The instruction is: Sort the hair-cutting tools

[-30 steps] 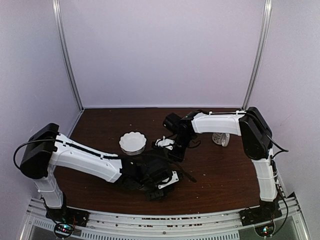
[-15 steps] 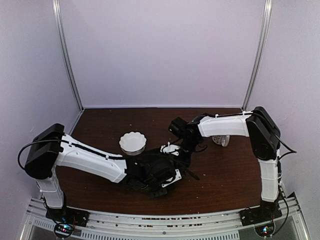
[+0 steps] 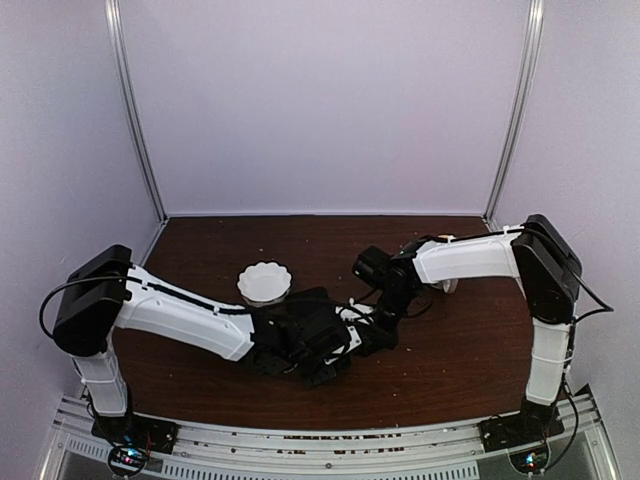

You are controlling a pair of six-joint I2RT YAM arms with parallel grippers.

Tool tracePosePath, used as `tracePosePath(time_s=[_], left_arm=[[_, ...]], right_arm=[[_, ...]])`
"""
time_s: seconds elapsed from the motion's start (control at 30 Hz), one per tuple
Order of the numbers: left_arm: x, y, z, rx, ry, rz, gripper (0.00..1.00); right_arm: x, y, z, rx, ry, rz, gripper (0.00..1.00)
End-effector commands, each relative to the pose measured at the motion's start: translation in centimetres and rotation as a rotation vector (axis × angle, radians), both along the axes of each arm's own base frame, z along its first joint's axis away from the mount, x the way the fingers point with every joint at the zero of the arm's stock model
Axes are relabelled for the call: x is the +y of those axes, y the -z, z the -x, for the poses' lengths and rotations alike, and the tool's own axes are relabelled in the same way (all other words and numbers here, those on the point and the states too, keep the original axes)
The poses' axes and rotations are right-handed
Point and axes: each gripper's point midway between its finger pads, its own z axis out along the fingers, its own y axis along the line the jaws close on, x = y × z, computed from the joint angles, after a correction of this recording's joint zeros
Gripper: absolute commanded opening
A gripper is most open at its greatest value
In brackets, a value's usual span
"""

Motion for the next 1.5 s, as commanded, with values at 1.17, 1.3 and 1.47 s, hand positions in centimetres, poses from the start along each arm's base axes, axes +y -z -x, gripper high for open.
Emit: tracePosePath(time_s=[1.17, 1.3, 1.47], left_arm=[[0.2, -5.2, -3.9, -0.183, 0.245, -0.024, 0.69], [-2.2, -4.9, -5.3, -0.23, 0.3, -0.046, 0.69], [-5.1, -4.3, -5.8, -0.234, 0.374, -0.056, 0.68]], right_arm=[[-6.2, 0.4, -9.9, -0.033, 0.342, 0.141, 0.0], [-6.1, 0.8, -9.7, -0.026, 0.338, 0.133, 0.0], [-6.1, 0.9, -9.4, -0.02, 0.332, 0.131, 0.0]])
